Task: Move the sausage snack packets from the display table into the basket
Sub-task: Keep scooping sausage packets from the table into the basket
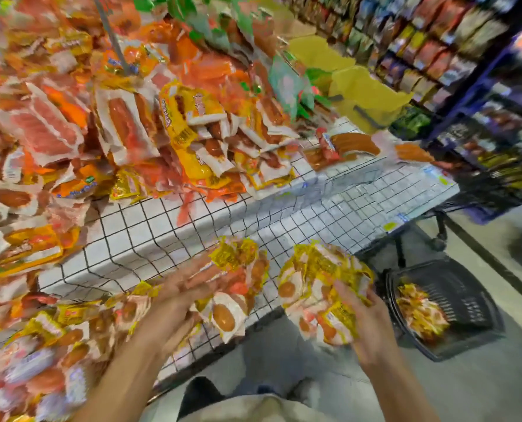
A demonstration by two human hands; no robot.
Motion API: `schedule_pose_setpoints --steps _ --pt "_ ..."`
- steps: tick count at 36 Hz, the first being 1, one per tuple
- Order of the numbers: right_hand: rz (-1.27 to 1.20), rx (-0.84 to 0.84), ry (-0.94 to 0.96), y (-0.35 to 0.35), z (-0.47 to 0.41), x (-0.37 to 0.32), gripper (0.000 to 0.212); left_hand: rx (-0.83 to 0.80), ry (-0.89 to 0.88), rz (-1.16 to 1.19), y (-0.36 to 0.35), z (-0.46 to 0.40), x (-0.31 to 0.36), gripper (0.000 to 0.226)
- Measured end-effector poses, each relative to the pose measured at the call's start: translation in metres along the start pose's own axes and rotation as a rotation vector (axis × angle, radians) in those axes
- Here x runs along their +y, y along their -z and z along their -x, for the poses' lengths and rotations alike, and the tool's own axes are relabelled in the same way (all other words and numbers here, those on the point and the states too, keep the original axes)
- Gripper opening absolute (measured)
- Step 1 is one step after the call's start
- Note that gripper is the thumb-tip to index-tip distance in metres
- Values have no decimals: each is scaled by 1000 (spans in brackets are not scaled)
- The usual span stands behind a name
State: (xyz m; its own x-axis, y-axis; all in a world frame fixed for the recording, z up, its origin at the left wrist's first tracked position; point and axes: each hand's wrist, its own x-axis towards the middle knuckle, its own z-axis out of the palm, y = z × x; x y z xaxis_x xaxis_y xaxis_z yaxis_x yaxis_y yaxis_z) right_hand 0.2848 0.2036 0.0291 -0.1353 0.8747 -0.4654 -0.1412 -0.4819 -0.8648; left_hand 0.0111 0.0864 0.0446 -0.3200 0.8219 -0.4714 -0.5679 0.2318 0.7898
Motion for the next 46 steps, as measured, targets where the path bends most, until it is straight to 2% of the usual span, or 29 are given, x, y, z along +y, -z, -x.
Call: schedule_pose_setpoints --steps 4,10,15,17,22,29,33,35,37,46 --pt "-73 15 -21 56 -10 -15 13 -57 11 6 -57 -11 -18 53" --pt "-170 90 -26 161 -29 -35 24 -96 61 -25 -144 -40 -68 56" --pt "-240 205 -53 255 -35 -41 38 -277 126 -92 -234 -60 -107 68" --pt "-265 274 -65 289 -35 -41 37 -329 155 -89 -264 -74 -124 60" --pt "-301 462 -45 357 -31 -38 29 -404 268 -96 -327 -111 -168 60" --pt "-437 725 -77 412 -34 -27 19 -517 470 -161 -405 -171 -225 56" --pt "-465 832 -135 436 -47 -28 22 -583 555 -229 -451 -209 -252 69" --pt "-468 887 -177 447 -60 -33 20 -620 592 -256 -474 -227 -264 64" --pt "-460 936 -215 458 -76 -37 19 -595 634 -266 -496 -246 -275 56" --pt "-421 1004 -262 506 -180 -36 25 -477 703 -393 -567 -331 -342 55"
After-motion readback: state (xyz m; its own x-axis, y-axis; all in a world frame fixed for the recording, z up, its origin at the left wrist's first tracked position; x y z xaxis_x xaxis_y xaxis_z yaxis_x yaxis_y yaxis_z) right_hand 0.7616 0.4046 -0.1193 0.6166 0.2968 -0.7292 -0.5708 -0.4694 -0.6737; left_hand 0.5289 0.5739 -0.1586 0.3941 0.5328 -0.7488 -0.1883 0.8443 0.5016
